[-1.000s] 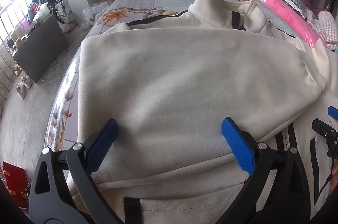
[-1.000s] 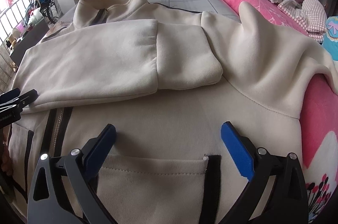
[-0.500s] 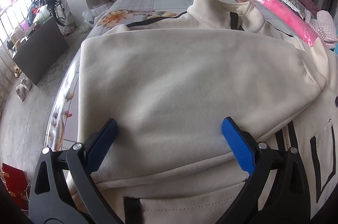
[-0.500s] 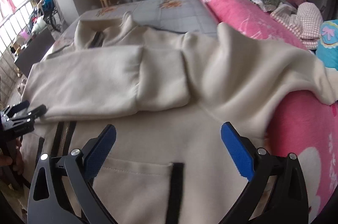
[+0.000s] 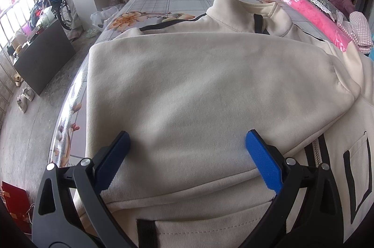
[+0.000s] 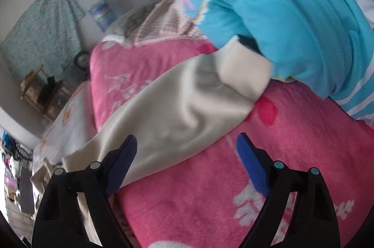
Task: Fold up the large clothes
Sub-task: 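Grasp the jacket's other side edge near the pink blanket with the right gripper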
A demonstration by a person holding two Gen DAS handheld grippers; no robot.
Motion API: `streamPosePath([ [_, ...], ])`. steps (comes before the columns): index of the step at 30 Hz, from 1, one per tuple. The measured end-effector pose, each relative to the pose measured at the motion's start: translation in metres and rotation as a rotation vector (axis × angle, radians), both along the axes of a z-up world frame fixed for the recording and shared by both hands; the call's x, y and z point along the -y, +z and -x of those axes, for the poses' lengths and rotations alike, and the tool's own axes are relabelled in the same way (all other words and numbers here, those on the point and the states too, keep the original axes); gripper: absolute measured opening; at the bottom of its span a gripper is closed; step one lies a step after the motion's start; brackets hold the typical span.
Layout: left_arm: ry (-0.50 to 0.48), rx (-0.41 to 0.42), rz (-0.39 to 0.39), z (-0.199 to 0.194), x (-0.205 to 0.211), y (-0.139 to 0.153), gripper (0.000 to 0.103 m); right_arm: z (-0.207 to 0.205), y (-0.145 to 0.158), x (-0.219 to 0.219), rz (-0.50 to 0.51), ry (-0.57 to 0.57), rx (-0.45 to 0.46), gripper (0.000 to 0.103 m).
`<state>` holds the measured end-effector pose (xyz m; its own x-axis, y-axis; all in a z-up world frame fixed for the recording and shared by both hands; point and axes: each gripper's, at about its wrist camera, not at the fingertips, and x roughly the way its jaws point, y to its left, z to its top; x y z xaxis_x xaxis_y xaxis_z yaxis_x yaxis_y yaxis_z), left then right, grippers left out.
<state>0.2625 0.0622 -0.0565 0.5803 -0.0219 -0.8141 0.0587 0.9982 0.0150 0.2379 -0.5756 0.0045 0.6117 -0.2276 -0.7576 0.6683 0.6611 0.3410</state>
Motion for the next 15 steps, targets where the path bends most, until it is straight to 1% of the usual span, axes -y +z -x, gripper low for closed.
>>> streamPosePath([
  [4, 0.000, 0.000, 0.000, 0.000, 0.000, 0.000, 0.096, -0.002, -0.024, 0.030, -0.058, -0.112, 0.023, 0.069],
  [7, 0.000, 0.000, 0.000, 0.000, 0.000, 0.000, 0.096, -0.009, -0.041, 0.037, -0.091, -0.152, 0.042, 0.063],
  [10, 0.000, 0.001, 0.000, 0.000, 0.000, 0.000, 0.096, -0.018, -0.051, 0.043, -0.077, -0.183, 0.049, 0.060],
  [12, 0.001, 0.001, 0.000, 0.000, 0.000, 0.000, 0.096, -0.024, -0.052, 0.042, -0.045, -0.196, 0.036, 0.052],
  [13, 0.001, 0.001, 0.000, 0.000, 0.000, 0.000, 0.096, -0.026, -0.051, 0.042, -0.033, -0.202, 0.029, 0.047],
  [14, 0.001, 0.001, 0.000, 0.000, 0.000, 0.000, 0.096, -0.028, -0.051, 0.041, -0.023, -0.208, 0.022, 0.037],
  [15, 0.001, 0.001, 0.000, 0.000, 0.000, 0.000, 0.096, -0.026, -0.050, 0.041, -0.020, -0.209, 0.021, 0.032],
])
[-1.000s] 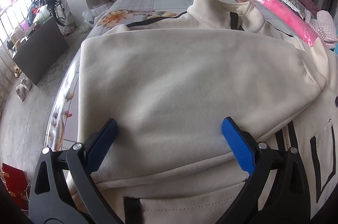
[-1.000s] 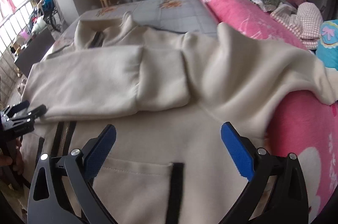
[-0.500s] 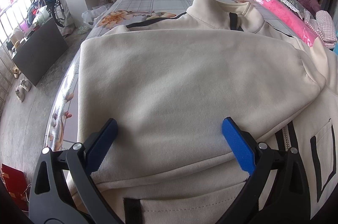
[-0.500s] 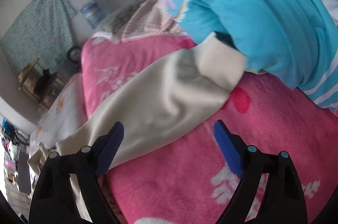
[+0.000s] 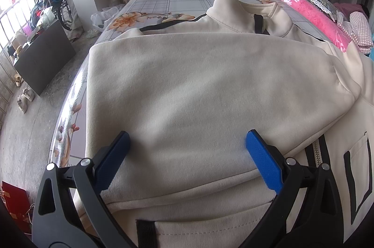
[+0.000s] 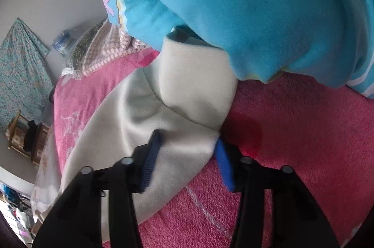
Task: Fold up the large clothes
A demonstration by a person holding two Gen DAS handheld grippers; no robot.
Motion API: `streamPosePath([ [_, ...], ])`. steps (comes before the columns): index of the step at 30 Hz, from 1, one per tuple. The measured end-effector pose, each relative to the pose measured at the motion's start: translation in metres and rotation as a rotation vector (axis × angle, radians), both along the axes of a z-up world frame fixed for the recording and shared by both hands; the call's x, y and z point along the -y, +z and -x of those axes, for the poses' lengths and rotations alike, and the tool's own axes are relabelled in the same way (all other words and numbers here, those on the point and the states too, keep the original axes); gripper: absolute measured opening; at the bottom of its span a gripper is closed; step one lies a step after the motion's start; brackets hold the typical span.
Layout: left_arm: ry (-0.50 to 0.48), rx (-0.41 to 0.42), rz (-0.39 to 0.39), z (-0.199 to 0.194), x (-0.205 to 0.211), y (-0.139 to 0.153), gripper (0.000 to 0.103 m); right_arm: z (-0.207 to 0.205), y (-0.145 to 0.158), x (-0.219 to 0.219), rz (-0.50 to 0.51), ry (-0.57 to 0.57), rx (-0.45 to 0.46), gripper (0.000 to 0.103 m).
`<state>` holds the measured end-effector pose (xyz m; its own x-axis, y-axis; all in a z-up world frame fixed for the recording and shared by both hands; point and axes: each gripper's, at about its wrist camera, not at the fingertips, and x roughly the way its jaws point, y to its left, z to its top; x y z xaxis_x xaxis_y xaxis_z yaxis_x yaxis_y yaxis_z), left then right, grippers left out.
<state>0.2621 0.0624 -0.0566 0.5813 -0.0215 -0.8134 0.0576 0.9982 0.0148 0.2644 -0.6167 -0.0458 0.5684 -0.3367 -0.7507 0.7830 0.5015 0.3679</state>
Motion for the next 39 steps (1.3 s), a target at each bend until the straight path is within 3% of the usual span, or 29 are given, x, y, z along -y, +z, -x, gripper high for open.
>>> streamPosePath([
  [2, 0.000, 0.000, 0.000, 0.000, 0.000, 0.000, 0.096, 0.004, 0.002, 0.001, -0.010, 0.006, 0.025, 0.011],
  [4, 0.000, 0.000, 0.000, 0.000, 0.000, 0.000, 0.096, 0.010, 0.007, 0.001, -0.005, 0.018, 0.047, 0.008],
  [12, 0.000, 0.001, 0.000, 0.000, 0.000, 0.000, 0.096, 0.016, 0.058, -0.028, 0.092, 0.106, 0.124, 0.007],
  [26, -0.001, 0.002, 0.003, 0.000, 0.000, 0.000, 0.096, -0.010, 0.191, -0.128, 0.272, 0.360, 0.302, 0.006],
  [31, -0.001, 0.002, 0.003, 0.000, 0.000, 0.000, 0.096, -0.019, 0.215, -0.170, 0.290, 0.471, 0.348, 0.006],
  [39, -0.002, 0.003, 0.005, 0.000, 0.000, 0.000, 0.096, -0.047, 0.222, -0.257, 0.299, 0.672, 0.364, 0.006],
])
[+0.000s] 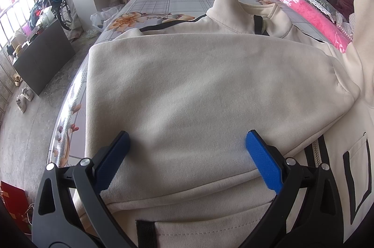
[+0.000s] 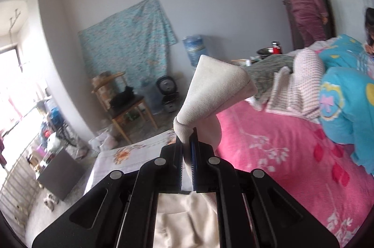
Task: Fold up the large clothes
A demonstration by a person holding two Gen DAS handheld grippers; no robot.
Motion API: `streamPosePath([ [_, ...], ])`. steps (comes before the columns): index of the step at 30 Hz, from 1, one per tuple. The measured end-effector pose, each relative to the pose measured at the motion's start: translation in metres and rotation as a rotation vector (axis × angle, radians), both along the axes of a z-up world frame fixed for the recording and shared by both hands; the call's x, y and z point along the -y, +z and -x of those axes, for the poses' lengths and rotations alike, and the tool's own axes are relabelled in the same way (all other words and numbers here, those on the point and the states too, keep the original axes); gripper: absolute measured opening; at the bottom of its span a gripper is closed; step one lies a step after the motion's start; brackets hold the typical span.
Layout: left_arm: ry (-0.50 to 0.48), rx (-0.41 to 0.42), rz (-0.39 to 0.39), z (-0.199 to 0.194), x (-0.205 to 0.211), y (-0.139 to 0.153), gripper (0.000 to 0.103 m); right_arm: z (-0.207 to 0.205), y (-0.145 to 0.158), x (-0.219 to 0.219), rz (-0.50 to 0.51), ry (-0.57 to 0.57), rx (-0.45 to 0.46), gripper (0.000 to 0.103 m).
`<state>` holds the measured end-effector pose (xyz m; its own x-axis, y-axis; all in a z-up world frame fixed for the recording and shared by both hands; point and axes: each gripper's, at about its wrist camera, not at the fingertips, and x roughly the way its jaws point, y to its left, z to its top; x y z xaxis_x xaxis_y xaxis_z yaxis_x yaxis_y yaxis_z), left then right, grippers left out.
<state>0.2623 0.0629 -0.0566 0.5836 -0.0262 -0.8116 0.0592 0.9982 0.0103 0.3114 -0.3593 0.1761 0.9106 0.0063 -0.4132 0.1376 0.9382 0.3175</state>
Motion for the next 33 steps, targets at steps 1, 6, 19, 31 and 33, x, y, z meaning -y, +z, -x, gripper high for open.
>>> streamPosePath([
  [1, 0.000, 0.000, 0.000, 0.000, 0.000, 0.000, 0.096, -0.001, -0.002, -0.009, 0.001, 0.021, -0.001, 0.006],
  [6, 0.001, 0.000, 0.001, 0.000, 0.000, 0.000, 0.096, -0.009, -0.010, -0.053, -0.008, 0.118, -0.009, 0.006],
  [19, 0.002, 0.037, 0.130, 0.010, -0.015, 0.033, 0.095, -0.018, -0.013, -0.087, -0.070, 0.153, -0.014, 0.006],
  [31, -0.038, 0.040, 0.355, 0.046, -0.044, 0.049, 0.075, -0.035, -0.094, -0.179, -0.110, 0.489, -0.236, 0.024],
  [33, -0.051, 0.030, 0.393, 0.052, -0.046, 0.048, 0.074, -0.027, -0.113, -0.174, -0.181, 0.532, -0.275, 0.044],
])
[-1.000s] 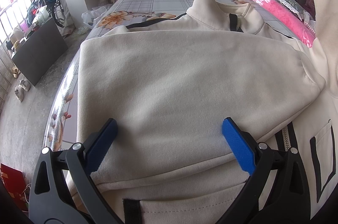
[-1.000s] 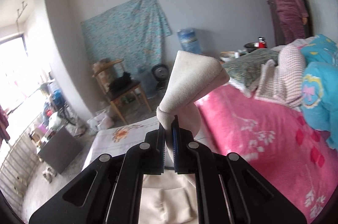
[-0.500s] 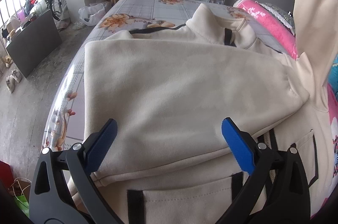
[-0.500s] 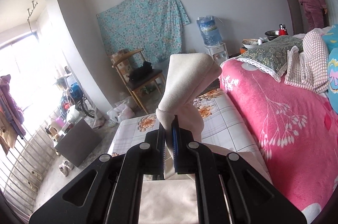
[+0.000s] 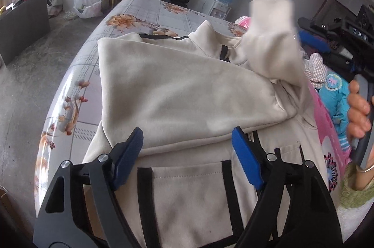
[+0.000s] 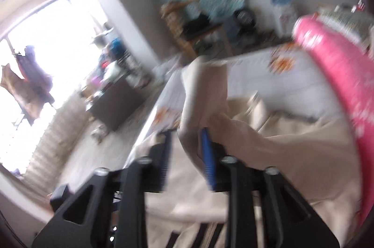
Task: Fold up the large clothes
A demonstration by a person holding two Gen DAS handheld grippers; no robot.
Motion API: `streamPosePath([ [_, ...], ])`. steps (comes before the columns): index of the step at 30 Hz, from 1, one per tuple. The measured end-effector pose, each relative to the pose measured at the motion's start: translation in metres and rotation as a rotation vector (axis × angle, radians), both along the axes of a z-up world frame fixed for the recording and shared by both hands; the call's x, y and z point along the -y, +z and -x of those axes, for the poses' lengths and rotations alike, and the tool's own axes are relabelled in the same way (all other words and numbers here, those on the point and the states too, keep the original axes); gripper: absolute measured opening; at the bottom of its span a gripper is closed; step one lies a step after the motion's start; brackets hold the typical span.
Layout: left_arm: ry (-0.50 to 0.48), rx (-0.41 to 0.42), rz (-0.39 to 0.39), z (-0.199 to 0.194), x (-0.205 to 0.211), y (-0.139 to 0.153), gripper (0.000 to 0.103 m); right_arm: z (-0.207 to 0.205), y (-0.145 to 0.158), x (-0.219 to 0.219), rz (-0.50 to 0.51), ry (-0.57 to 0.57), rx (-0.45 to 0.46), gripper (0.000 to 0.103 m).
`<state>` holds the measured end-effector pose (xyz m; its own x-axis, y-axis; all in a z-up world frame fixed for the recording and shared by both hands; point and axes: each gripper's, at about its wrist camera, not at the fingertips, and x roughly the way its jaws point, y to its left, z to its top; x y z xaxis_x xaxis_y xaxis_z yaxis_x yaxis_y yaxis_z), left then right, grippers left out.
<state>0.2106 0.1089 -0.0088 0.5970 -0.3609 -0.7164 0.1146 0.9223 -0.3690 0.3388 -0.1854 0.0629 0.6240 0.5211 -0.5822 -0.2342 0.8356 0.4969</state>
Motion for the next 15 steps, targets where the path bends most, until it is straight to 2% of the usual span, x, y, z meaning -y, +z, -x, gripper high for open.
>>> streamPosePath([
  [1, -0.007, -0.001, 0.019, 0.003, -0.002, 0.000, 0.074, 0.005, -0.006, 0.006, -0.008, -0.005, -0.014, 0.048],
  [6, -0.018, -0.008, 0.120, -0.001, -0.009, 0.001, 0.072, 0.035, -0.041, 0.066, -0.022, -0.113, -0.106, 0.048],
  [8, -0.016, -0.023, 0.158, -0.010, -0.008, 0.001, 0.067, 0.051, -0.057, 0.091, -0.029, -0.157, -0.149, 0.048],
  [12, 0.007, -0.047, 0.192, -0.043, 0.001, -0.002, 0.059, 0.082, -0.076, 0.118, -0.026, -0.182, -0.170, 0.048],
  [15, 0.039, -0.116, 0.214, -0.079, 0.011, -0.015, 0.052, 0.100, -0.089, 0.123, 0.020, -0.182, -0.173, 0.048],
])
